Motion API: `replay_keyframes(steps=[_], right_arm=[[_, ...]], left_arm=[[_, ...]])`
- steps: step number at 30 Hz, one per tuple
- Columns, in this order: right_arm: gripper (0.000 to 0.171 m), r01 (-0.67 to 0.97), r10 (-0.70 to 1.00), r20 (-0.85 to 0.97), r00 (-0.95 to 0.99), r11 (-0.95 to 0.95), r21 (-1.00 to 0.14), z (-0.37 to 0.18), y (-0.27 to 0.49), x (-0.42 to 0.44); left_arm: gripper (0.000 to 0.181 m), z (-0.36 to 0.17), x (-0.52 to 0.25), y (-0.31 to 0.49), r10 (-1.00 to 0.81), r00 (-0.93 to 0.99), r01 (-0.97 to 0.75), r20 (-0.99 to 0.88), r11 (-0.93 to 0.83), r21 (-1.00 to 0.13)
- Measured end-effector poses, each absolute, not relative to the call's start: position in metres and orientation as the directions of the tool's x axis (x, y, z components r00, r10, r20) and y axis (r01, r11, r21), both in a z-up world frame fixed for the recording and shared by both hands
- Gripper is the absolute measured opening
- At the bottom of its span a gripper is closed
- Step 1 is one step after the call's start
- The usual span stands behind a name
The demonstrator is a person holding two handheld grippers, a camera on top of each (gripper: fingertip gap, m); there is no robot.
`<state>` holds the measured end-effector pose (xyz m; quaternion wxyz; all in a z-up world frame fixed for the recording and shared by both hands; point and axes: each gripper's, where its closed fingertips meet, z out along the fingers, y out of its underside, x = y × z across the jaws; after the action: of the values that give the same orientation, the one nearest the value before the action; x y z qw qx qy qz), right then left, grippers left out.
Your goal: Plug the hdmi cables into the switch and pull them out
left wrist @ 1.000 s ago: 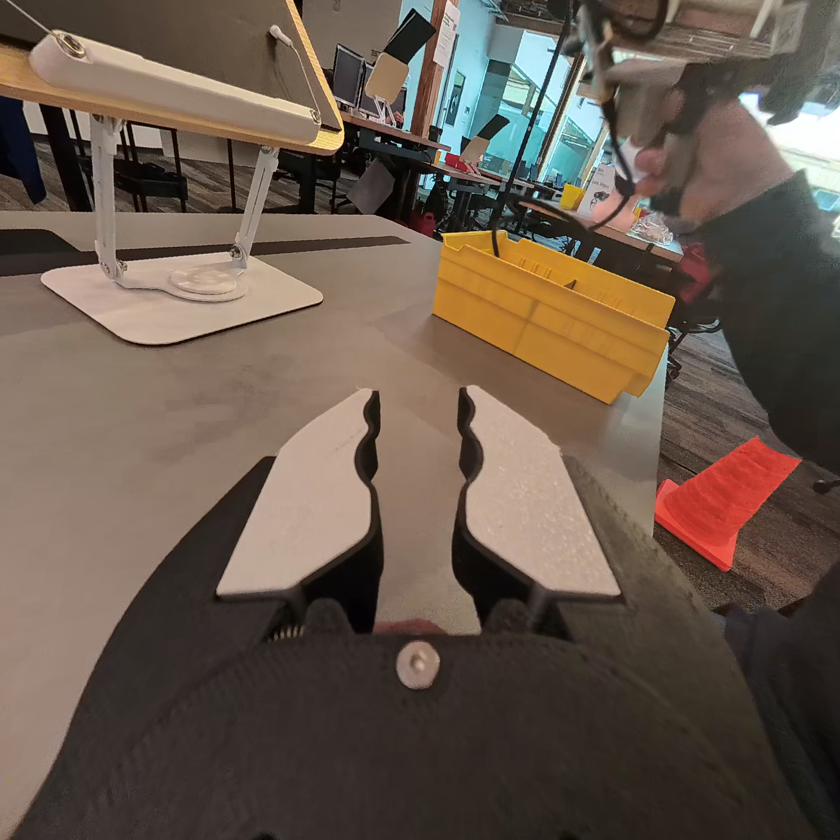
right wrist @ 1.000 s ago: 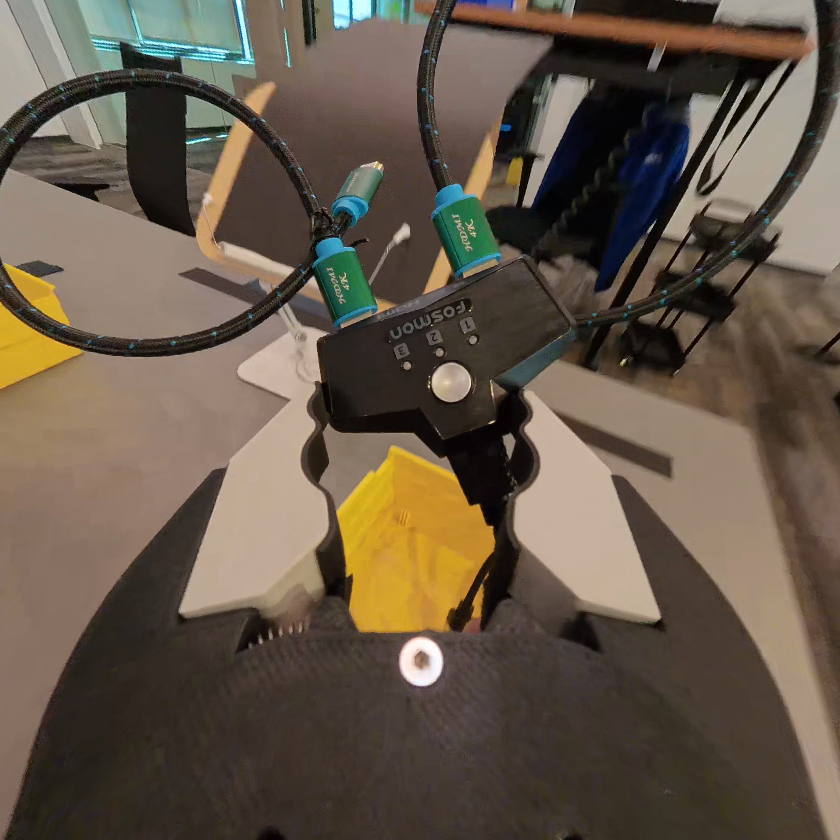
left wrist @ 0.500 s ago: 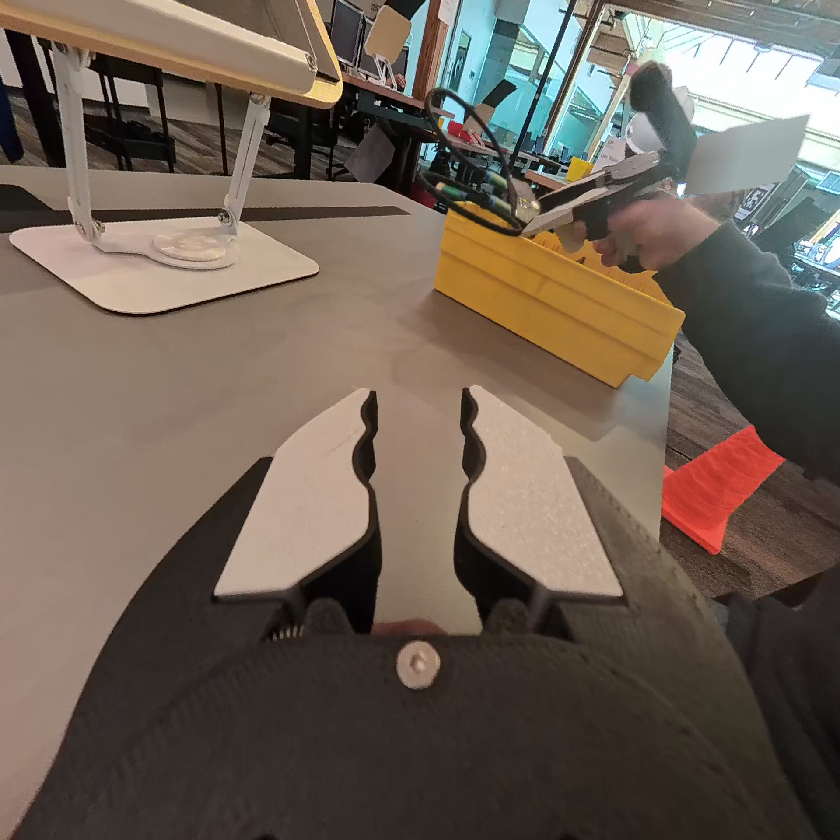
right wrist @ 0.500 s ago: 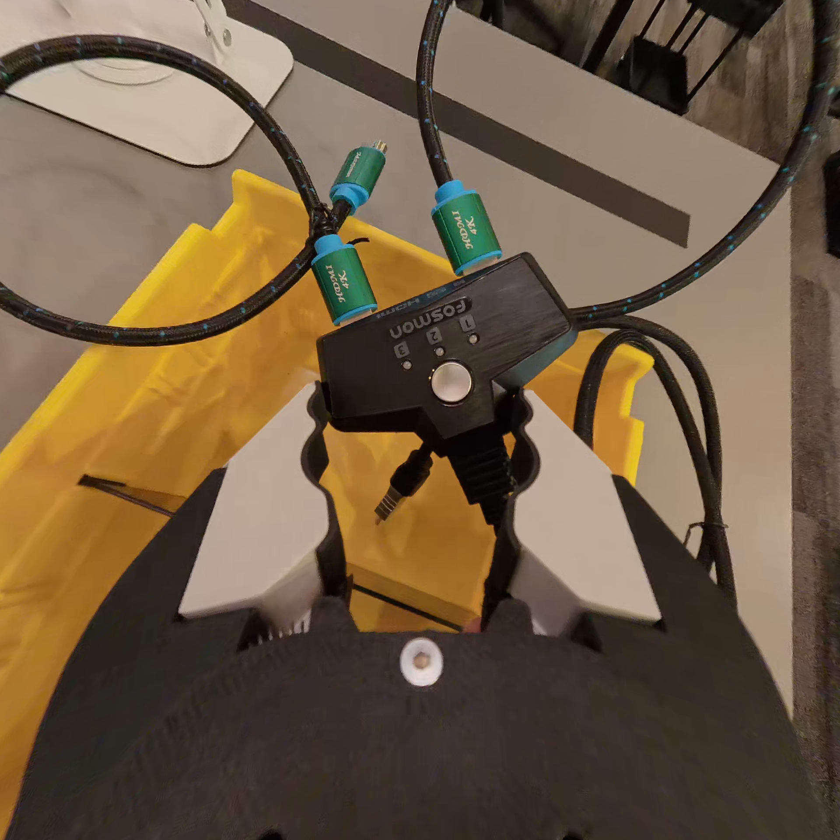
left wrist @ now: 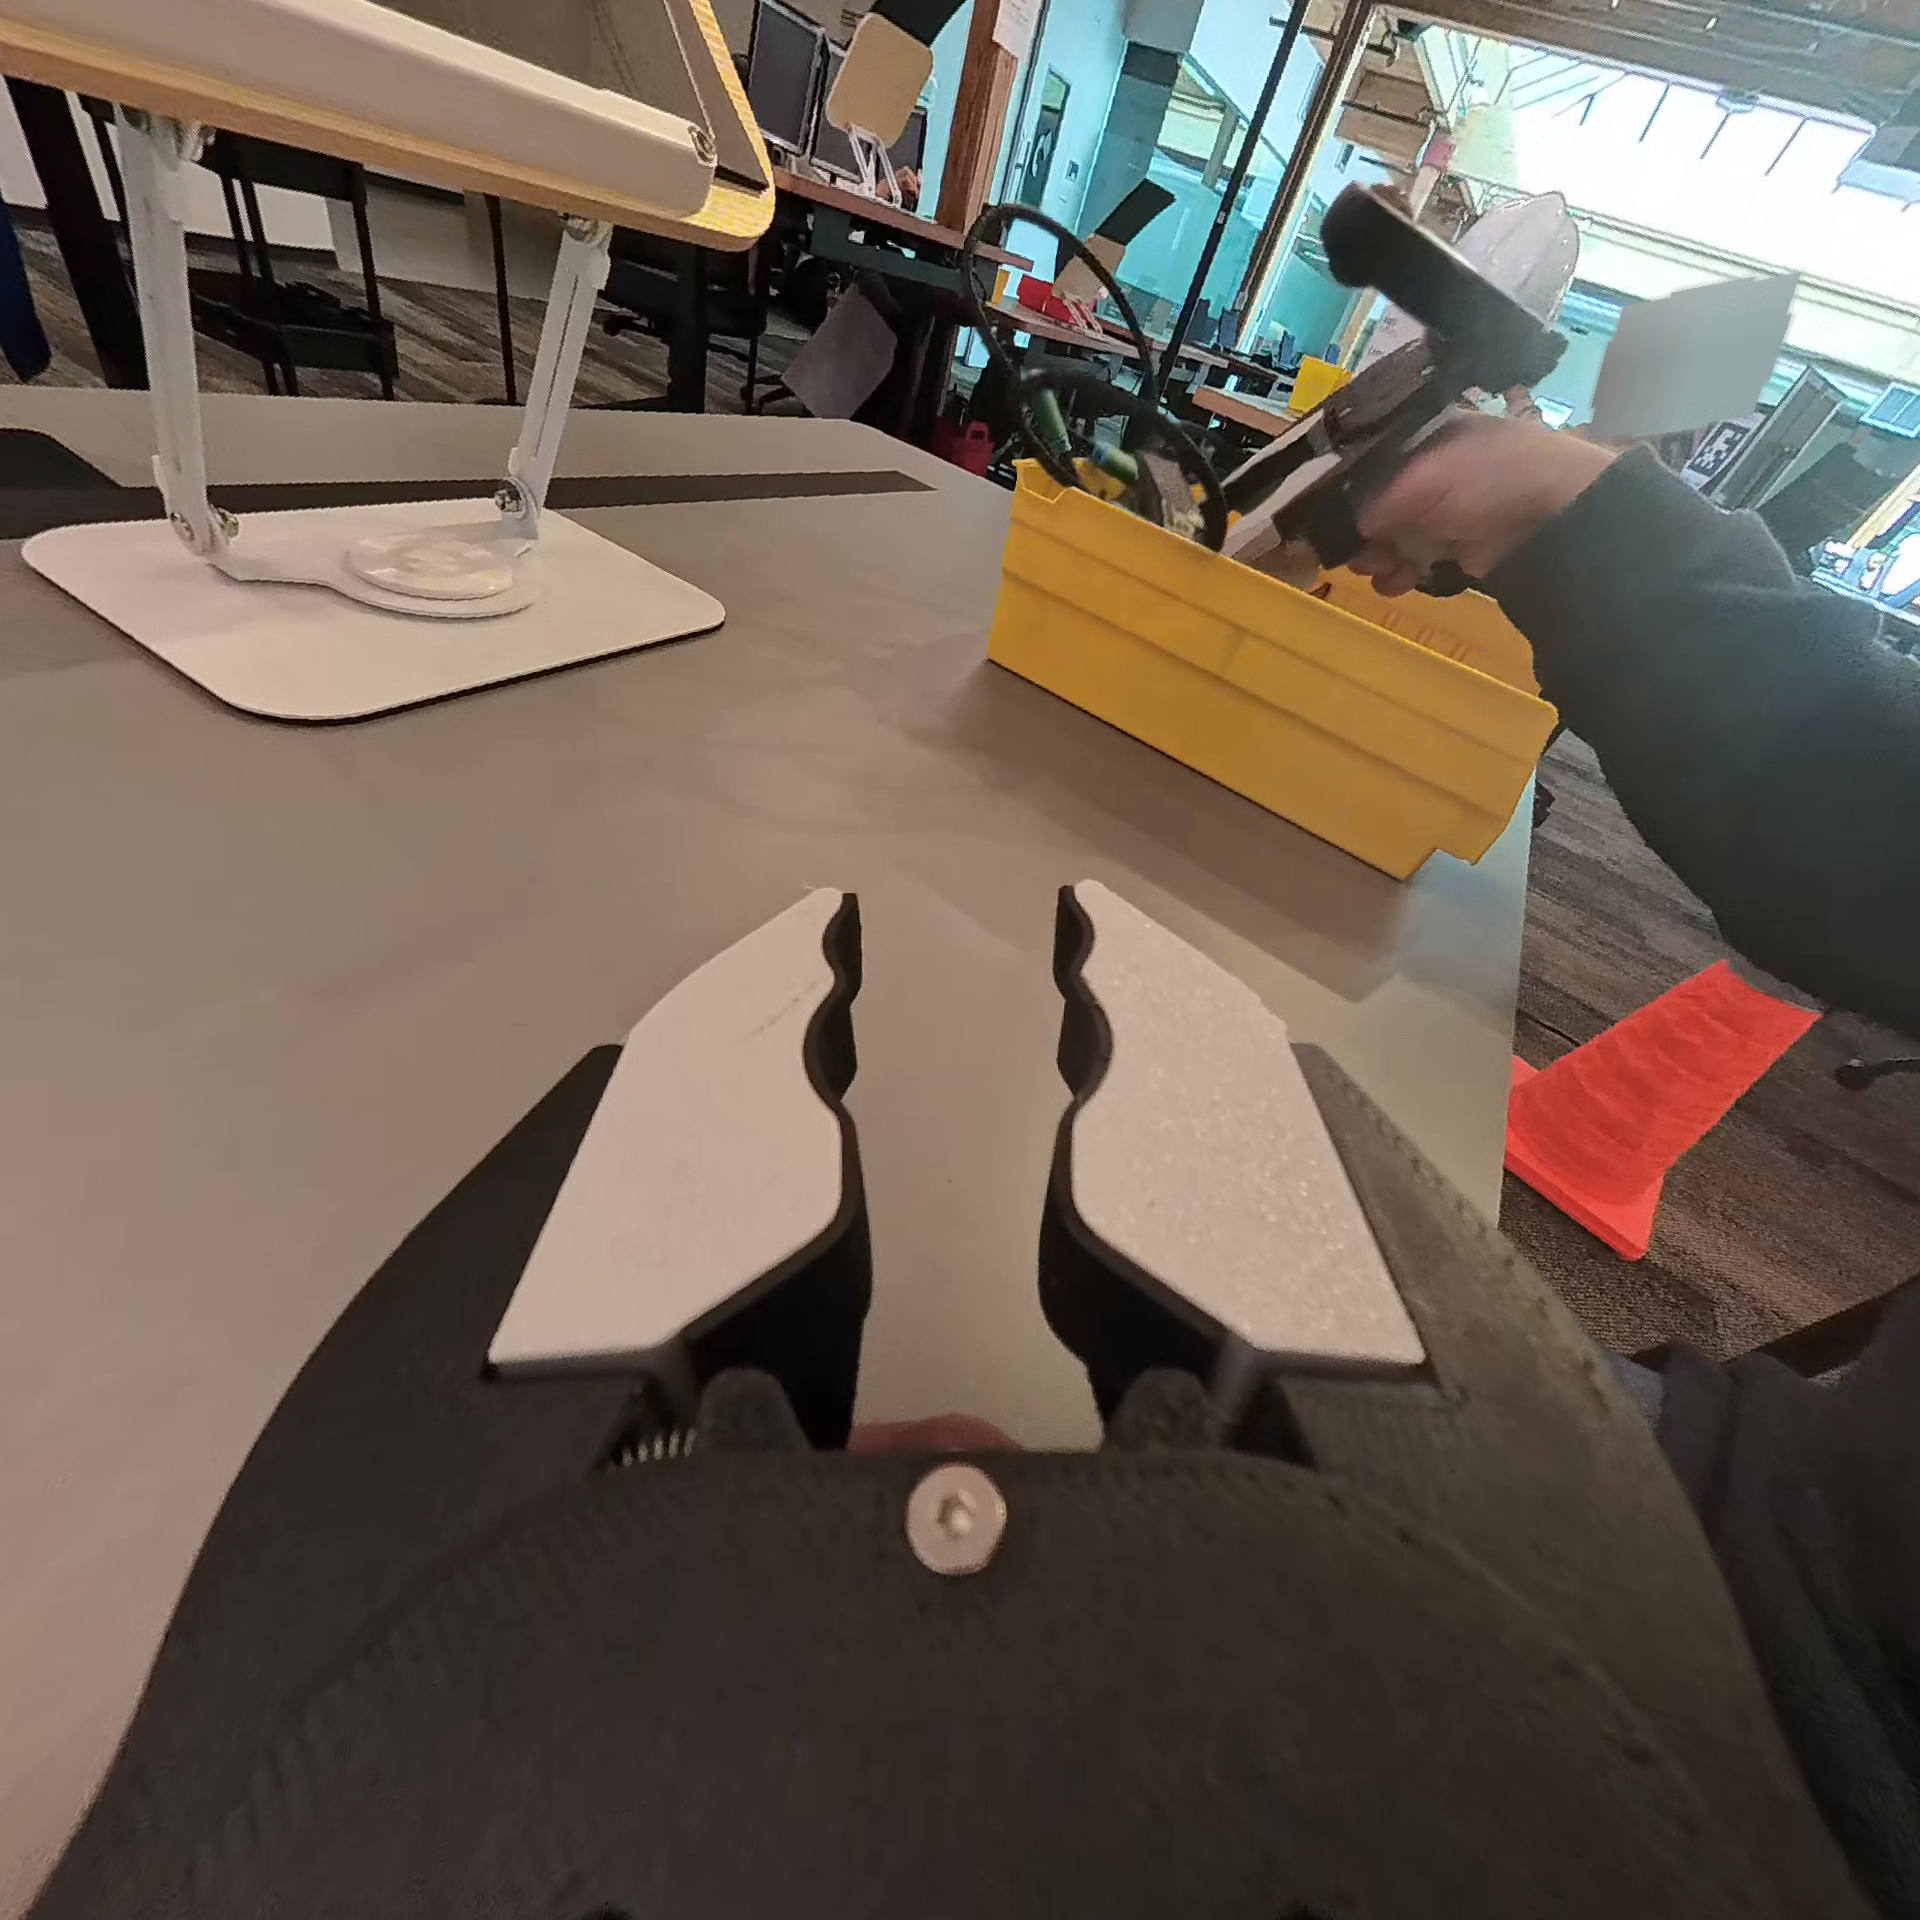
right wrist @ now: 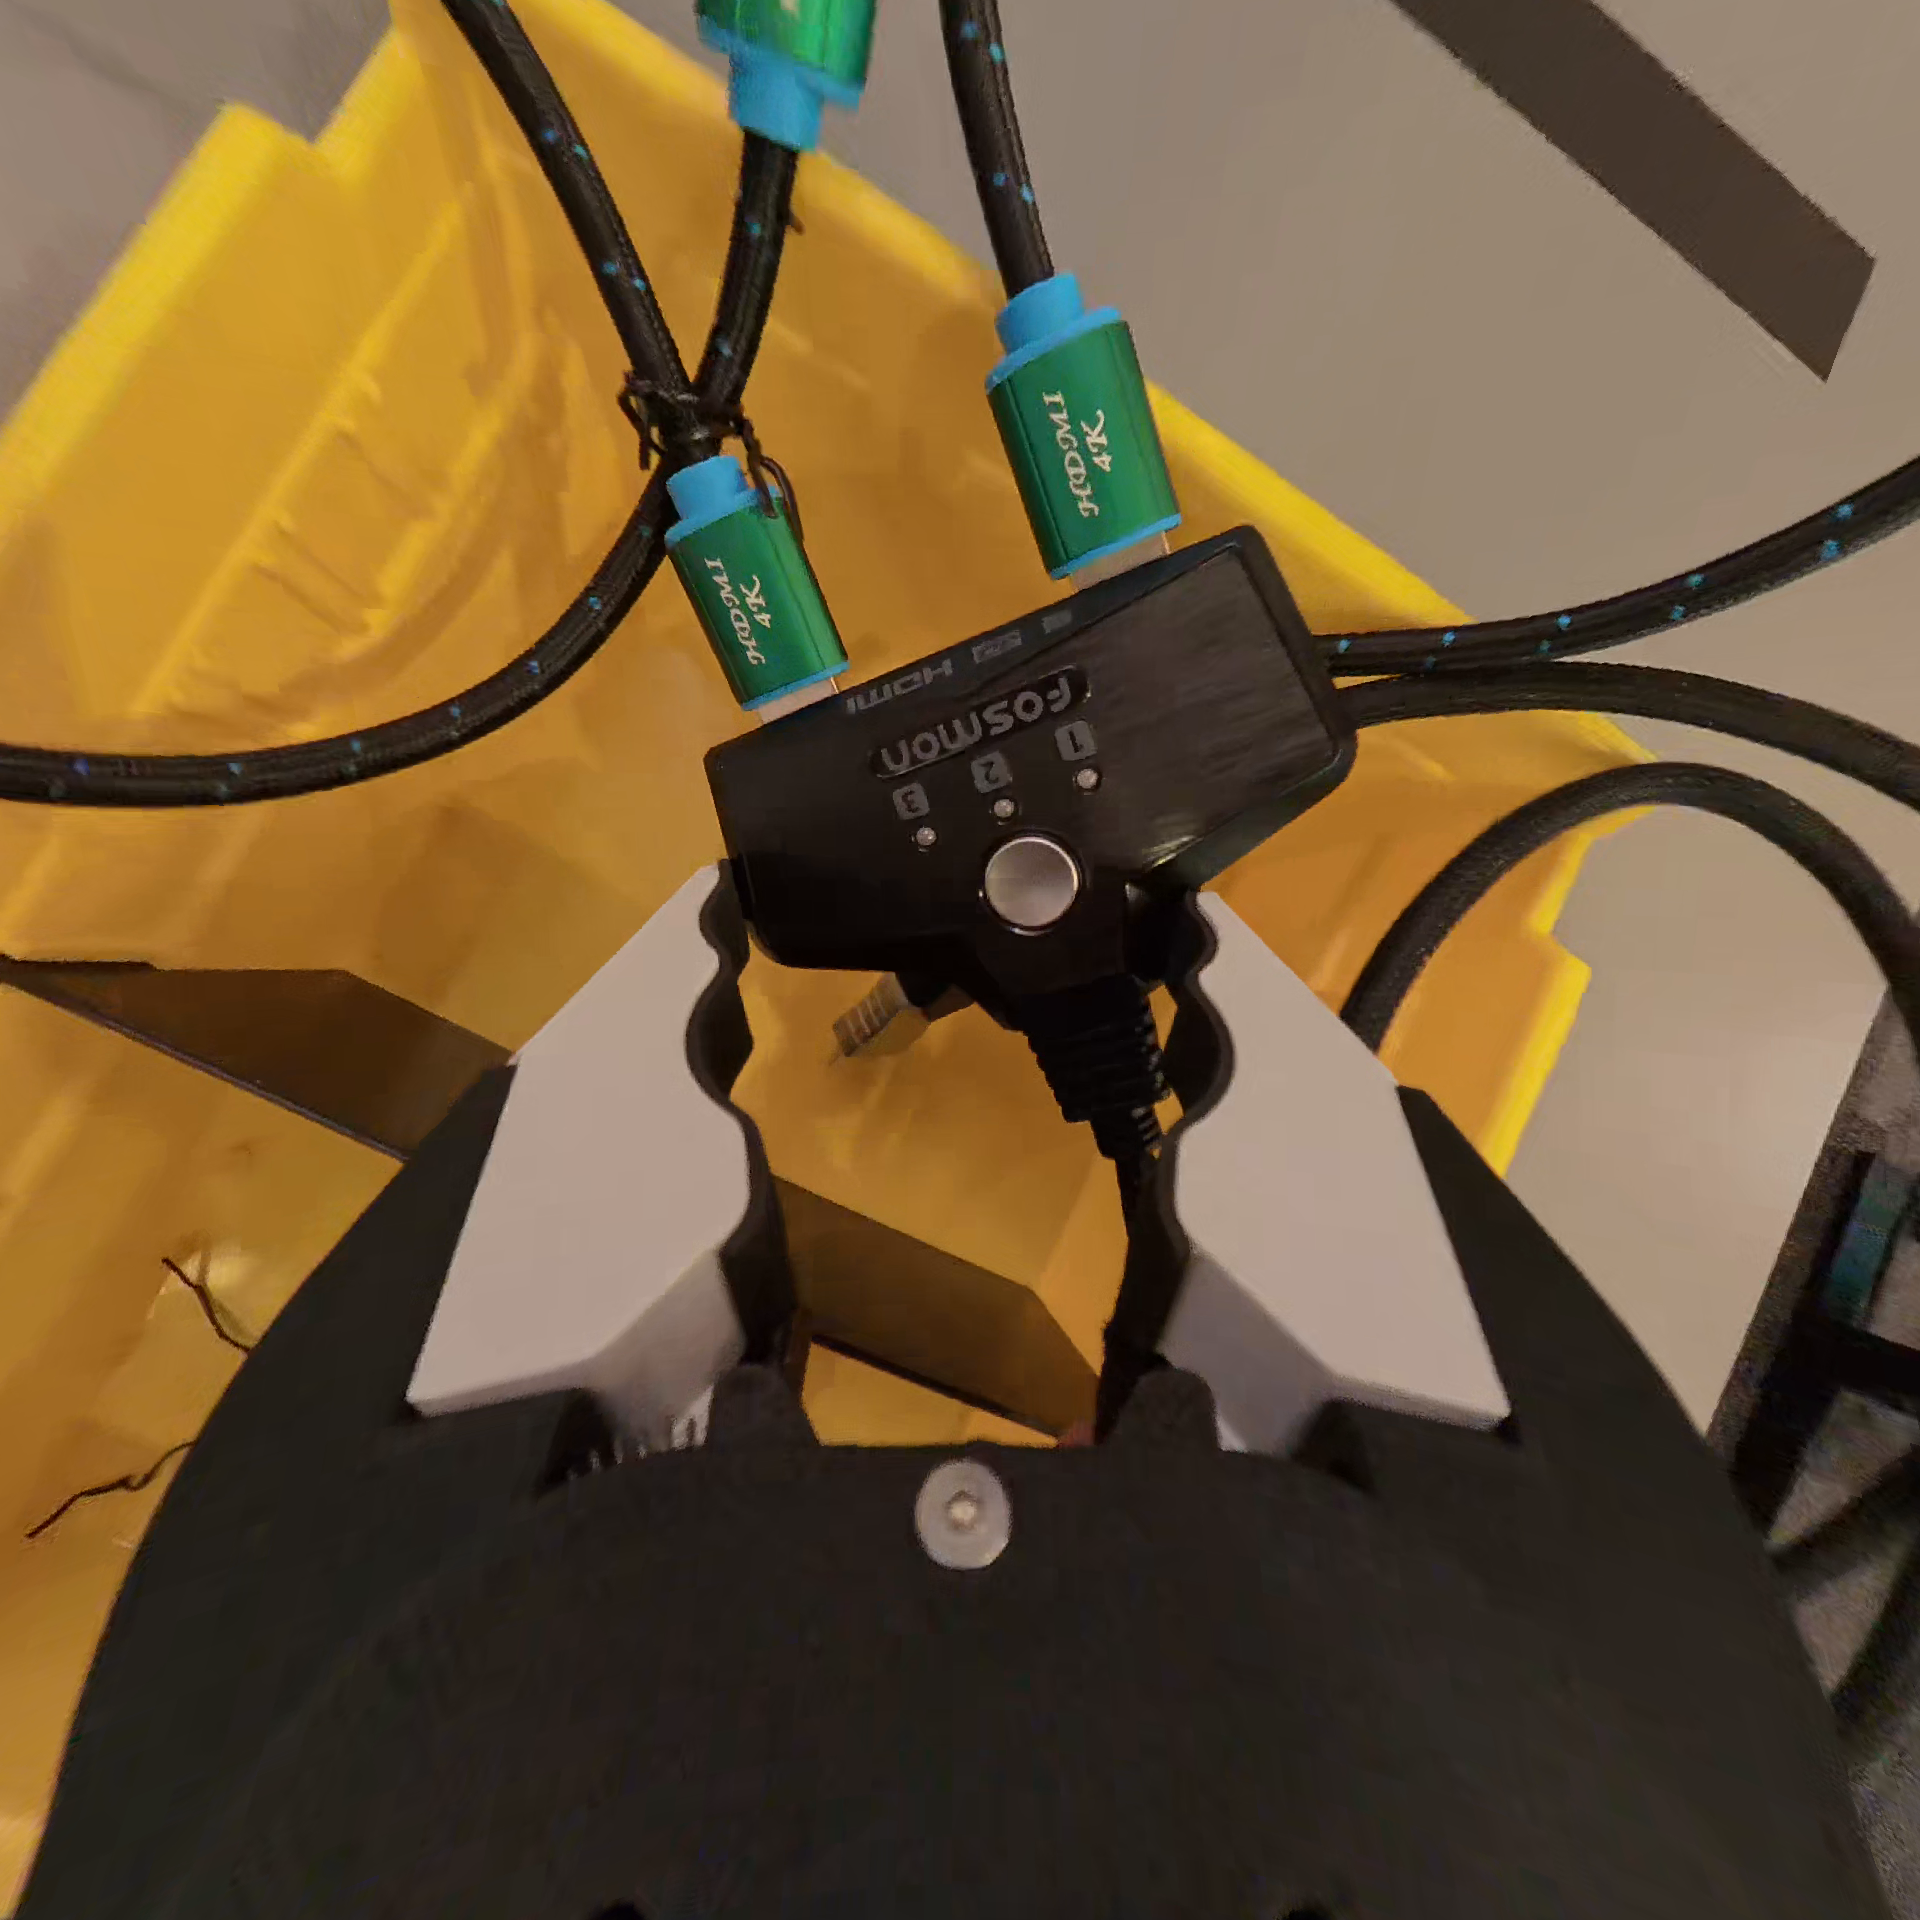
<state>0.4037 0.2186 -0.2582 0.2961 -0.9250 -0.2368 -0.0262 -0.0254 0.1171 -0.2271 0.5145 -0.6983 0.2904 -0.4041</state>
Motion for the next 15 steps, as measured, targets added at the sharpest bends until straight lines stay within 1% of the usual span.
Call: replay_keyframes(steps=[3,7,8,12,13,14,15], right_arm=[[0.079,0.491,0.441,0.220,0.870,-0.739,-0.462,-0.267,0.218,0.406],[0.077,0.554,0.511,0.217,0.832,-0.792,-0.257,-0.303,0.210,0.404],[0.076,0.560,0.524,0.203,0.827,-0.796,-0.229,-0.307,0.209,0.404],[0.074,0.587,0.567,0.153,0.809,-0.789,-0.180,-0.307,0.207,0.405],[0.072,0.601,0.581,0.156,0.799,-0.784,-0.156,-0.307,0.206,0.407],[0.055,0.622,0.599,0.180,0.780,-0.773,-0.123,-0.306,0.205,0.411],[0.054,0.639,0.615,0.197,0.764,-0.762,-0.101,-0.304,0.205,0.415]], left_arm=[[0.035,-0.227,-0.025,0.117,-0.822,0.503,0.009,0.266,-0.303,-0.953],[0.035,-0.228,-0.023,0.116,-0.825,0.501,0.001,0.261,-0.301,-0.954],[0.035,-0.228,-0.023,0.116,-0.826,0.502,-0.004,0.256,-0.298,-0.954],[0.035,-0.229,-0.024,0.116,-0.827,0.504,-0.012,0.249,-0.296,-0.955],[0.035,-0.229,-0.024,0.116,-0.826,0.502,-0.010,0.255,-0.300,-0.954],[0.035,-0.230,-0.023,0.116,-0.827,0.500,-0.009,0.258,-0.303,-0.953],[0.035,-0.230,-0.022,0.116,-0.828,0.498,-0.011,0.257,-0.303,-0.953]])
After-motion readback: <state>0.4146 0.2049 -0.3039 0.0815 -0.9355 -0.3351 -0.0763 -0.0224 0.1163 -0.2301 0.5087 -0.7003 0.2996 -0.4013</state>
